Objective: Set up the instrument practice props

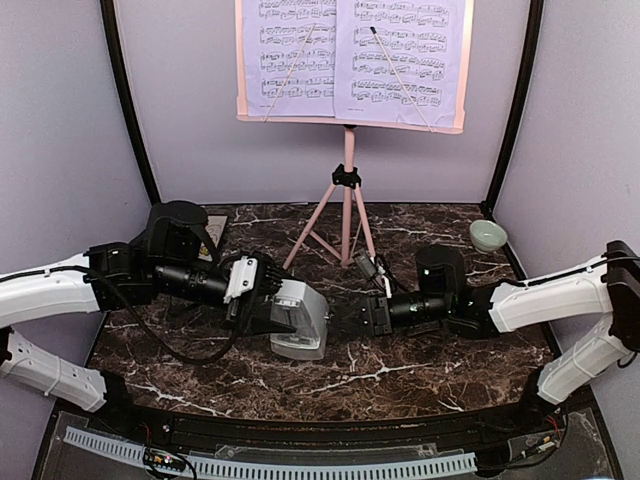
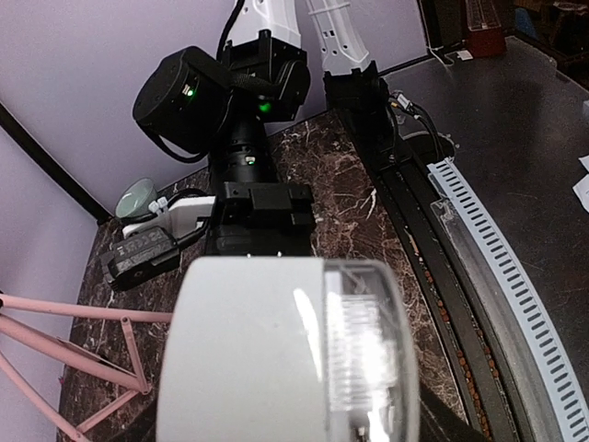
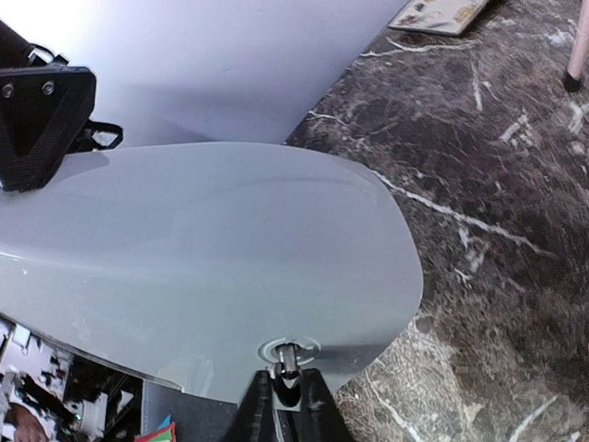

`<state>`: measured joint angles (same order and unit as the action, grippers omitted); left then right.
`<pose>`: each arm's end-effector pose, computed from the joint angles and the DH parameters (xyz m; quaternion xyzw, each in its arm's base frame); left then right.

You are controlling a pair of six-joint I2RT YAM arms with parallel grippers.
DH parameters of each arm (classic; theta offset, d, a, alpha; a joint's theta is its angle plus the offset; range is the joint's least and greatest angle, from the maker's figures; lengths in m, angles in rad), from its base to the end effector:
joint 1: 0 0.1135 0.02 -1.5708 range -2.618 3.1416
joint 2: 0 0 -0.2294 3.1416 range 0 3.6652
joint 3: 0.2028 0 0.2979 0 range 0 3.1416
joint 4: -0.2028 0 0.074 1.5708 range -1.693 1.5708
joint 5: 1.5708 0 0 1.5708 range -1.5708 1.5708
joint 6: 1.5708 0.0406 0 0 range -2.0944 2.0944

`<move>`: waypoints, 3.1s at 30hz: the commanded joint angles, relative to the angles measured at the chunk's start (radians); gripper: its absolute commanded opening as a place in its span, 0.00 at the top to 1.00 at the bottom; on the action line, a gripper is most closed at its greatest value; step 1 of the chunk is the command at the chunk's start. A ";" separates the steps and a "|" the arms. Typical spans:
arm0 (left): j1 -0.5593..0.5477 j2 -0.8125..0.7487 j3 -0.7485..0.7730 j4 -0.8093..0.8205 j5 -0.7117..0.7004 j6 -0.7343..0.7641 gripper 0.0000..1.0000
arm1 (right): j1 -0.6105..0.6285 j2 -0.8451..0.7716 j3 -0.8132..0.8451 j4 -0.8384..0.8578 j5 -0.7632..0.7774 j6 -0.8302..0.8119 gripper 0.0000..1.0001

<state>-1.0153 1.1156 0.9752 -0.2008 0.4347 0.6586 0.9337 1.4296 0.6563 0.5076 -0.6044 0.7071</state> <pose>0.1547 -0.2817 0.3010 0.6757 0.4419 -0.2733 0.5230 0.1849 0.2887 0.1515 -0.2653 0.7332 0.5853 0.2224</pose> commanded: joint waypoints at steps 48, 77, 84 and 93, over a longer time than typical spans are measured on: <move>0.165 0.430 -0.105 0.627 0.223 -0.250 0.04 | -0.058 -0.350 -0.002 -0.494 0.314 -0.374 0.08; 0.160 0.669 -0.285 0.804 -0.444 -0.701 0.01 | -0.058 -0.386 -0.001 -0.552 0.394 -0.333 0.05; 0.269 0.630 -0.230 0.836 -0.347 -0.678 0.01 | -0.058 -0.347 0.019 -0.536 0.393 -0.334 0.05; 0.226 0.267 -0.339 0.815 -0.072 -0.682 0.03 | -0.077 -0.270 0.170 -0.569 0.438 -0.221 0.07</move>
<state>-0.7578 1.5051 0.6304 0.6373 0.2577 -0.0078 0.8783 1.1236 0.7238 -0.0727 -0.2024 0.4042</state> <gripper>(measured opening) 0.984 0.938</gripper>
